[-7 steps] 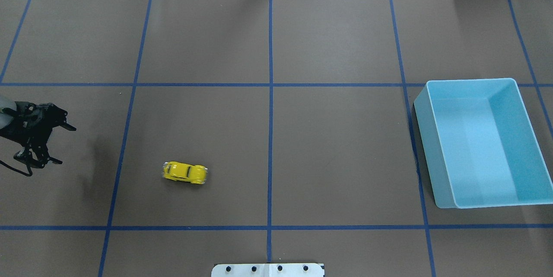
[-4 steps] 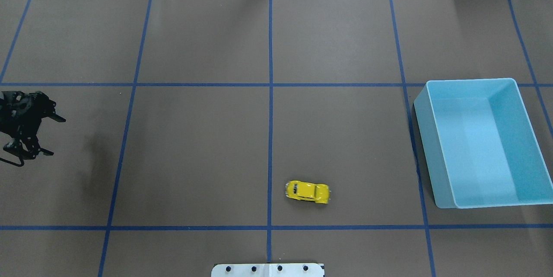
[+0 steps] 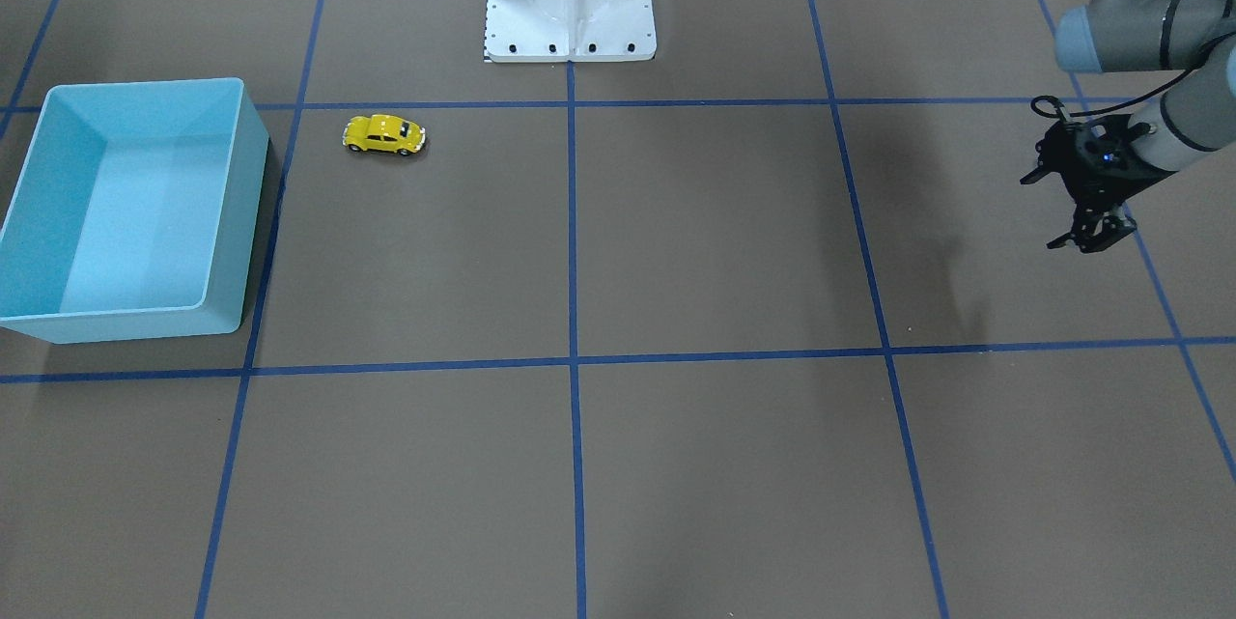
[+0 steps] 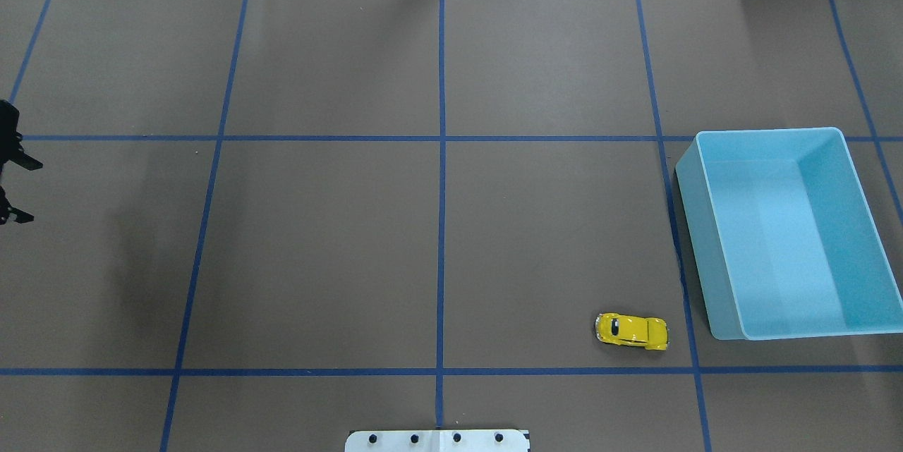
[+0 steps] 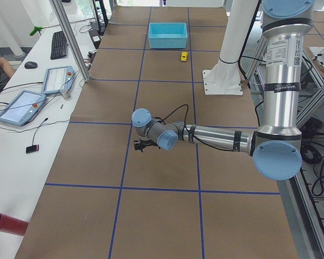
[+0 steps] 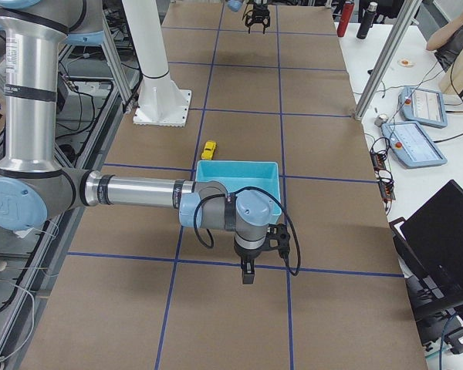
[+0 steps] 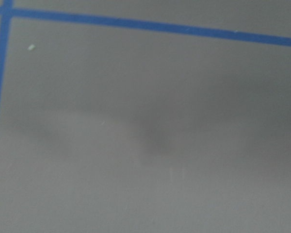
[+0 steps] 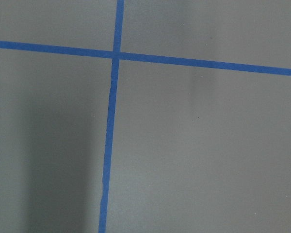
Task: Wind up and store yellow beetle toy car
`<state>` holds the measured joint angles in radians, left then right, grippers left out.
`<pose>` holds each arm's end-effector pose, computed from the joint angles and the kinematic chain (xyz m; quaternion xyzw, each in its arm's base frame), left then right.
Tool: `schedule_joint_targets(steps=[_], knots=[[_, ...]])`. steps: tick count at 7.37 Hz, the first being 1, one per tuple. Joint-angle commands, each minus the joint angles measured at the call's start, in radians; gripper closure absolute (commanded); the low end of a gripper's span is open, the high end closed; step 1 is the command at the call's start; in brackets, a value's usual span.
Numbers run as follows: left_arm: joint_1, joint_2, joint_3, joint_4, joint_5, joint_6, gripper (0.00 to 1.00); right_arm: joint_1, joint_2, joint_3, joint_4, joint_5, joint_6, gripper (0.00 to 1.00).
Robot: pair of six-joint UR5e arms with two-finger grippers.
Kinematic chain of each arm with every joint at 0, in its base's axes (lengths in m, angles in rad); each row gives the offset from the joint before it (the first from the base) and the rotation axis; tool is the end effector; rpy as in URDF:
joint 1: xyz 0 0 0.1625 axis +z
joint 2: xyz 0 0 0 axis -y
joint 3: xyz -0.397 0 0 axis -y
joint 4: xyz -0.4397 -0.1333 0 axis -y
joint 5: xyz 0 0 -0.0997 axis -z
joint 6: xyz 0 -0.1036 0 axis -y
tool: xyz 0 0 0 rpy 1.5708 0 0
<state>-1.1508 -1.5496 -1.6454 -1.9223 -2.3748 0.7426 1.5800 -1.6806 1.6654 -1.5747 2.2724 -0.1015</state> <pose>0.1709 -0.5267 0.5627 0.2442 0.3486 0.5608 0.7102 0.0710 -0.4937 0.6448 0.0101 -0.3436 -0.0400 0.9382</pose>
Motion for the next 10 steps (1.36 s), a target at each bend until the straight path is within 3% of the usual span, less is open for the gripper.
schedule_joint_targets(steps=[1,2,5,10], knots=[[-0.123,-0.014,-0.002,0.167,-0.001,-0.006,0.00,0.000,-0.002,0.036,0.030,0.002,-0.001,0.01],[-0.174,-0.017,-0.002,0.240,-0.004,-0.026,0.00,0.000,-0.002,0.068,0.033,0.004,0.000,0.01],[-0.257,-0.024,-0.002,0.260,-0.070,-0.601,0.00,0.000,-0.002,0.123,0.038,0.004,0.000,0.01],[-0.305,-0.029,0.002,0.283,-0.061,-1.015,0.00,0.000,0.009,0.165,0.077,0.004,-0.001,0.01]])
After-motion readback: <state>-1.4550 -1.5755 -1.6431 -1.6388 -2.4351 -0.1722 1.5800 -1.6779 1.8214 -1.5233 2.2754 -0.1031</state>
